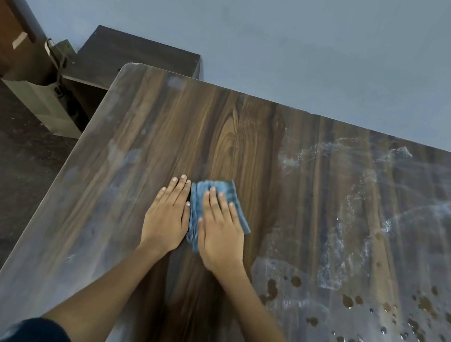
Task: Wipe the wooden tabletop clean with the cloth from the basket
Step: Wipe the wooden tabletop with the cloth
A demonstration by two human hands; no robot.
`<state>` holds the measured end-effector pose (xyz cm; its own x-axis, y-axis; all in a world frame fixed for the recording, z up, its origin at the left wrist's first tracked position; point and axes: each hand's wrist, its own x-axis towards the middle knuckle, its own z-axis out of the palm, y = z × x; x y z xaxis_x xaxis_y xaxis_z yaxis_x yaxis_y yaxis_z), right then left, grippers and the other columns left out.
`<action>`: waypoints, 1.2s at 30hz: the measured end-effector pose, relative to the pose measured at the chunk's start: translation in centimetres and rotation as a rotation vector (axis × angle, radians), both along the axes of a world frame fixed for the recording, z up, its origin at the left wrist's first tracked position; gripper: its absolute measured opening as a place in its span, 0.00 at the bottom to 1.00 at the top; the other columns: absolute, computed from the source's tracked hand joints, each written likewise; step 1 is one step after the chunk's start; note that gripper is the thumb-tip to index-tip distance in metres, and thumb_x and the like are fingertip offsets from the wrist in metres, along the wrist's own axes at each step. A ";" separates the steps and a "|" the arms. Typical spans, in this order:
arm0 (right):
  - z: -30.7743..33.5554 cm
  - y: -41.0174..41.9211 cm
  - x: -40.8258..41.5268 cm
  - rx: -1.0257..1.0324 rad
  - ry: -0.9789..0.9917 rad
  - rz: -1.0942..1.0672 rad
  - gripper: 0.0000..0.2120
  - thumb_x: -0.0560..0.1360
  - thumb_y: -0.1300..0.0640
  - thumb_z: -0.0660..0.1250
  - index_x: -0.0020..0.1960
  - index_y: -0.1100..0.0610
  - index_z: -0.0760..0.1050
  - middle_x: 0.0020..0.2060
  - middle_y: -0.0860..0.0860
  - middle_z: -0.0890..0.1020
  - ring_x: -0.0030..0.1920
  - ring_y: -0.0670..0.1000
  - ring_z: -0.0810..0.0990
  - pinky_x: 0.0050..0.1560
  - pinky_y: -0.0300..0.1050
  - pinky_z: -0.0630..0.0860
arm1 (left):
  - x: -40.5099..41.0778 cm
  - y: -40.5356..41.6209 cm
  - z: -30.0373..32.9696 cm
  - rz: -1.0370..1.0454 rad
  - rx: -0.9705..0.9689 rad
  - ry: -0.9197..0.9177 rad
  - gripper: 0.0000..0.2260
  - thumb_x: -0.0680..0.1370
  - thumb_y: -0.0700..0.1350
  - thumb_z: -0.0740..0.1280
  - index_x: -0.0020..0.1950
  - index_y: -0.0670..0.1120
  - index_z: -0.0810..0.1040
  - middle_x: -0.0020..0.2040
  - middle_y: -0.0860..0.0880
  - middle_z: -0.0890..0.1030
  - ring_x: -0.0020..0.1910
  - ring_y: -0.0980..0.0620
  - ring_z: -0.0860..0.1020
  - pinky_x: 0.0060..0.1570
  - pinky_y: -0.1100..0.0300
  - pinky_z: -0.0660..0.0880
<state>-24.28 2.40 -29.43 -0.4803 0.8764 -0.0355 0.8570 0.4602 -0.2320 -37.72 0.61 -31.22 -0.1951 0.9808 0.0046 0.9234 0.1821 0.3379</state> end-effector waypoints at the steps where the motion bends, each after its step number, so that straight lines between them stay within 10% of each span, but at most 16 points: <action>1: 0.0 -1.7 1.1 0.007 0.006 0.019 0.24 0.80 0.51 0.47 0.73 0.59 0.58 0.72 0.54 0.65 0.73 0.50 0.61 0.73 0.49 0.57 | 0.0 -0.6 0.0 0.003 0.006 0.000 0.25 0.79 0.50 0.42 0.74 0.43 0.57 0.75 0.47 0.58 0.74 0.53 0.54 0.71 0.59 0.49; 16: 0.1 1.9 2.3 -0.040 -0.089 -0.283 0.25 0.82 0.52 0.41 0.76 0.58 0.46 0.76 0.53 0.51 0.76 0.52 0.47 0.74 0.48 0.42 | 0.4 -4.6 0.4 0.003 -0.010 0.001 0.26 0.78 0.52 0.42 0.74 0.42 0.58 0.74 0.48 0.60 0.73 0.54 0.53 0.71 0.58 0.50; 26: -0.2 -9.4 5.3 -0.004 -0.090 0.074 0.23 0.81 0.51 0.46 0.74 0.57 0.57 0.72 0.53 0.64 0.73 0.51 0.60 0.71 0.50 0.53 | 0.6 -5.2 0.5 0.008 -0.004 -0.006 0.26 0.79 0.51 0.44 0.73 0.41 0.60 0.74 0.46 0.61 0.73 0.50 0.57 0.71 0.55 0.53; 36: -0.2 -5.1 7.2 0.016 -0.105 -0.274 0.25 0.79 0.51 0.44 0.74 0.59 0.58 0.73 0.53 0.64 0.74 0.53 0.56 0.74 0.51 0.52 | 0.7 -7.1 0.5 0.007 -0.004 -0.018 0.27 0.78 0.53 0.42 0.74 0.43 0.57 0.75 0.48 0.58 0.73 0.55 0.49 0.71 0.58 0.49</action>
<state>-17.06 -2.73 -29.61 -0.2199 0.9738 -0.0577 0.9687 0.2111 -0.1303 -37.00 -6.50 -30.74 -0.2017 0.9794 -0.0032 0.9160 0.1898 0.3534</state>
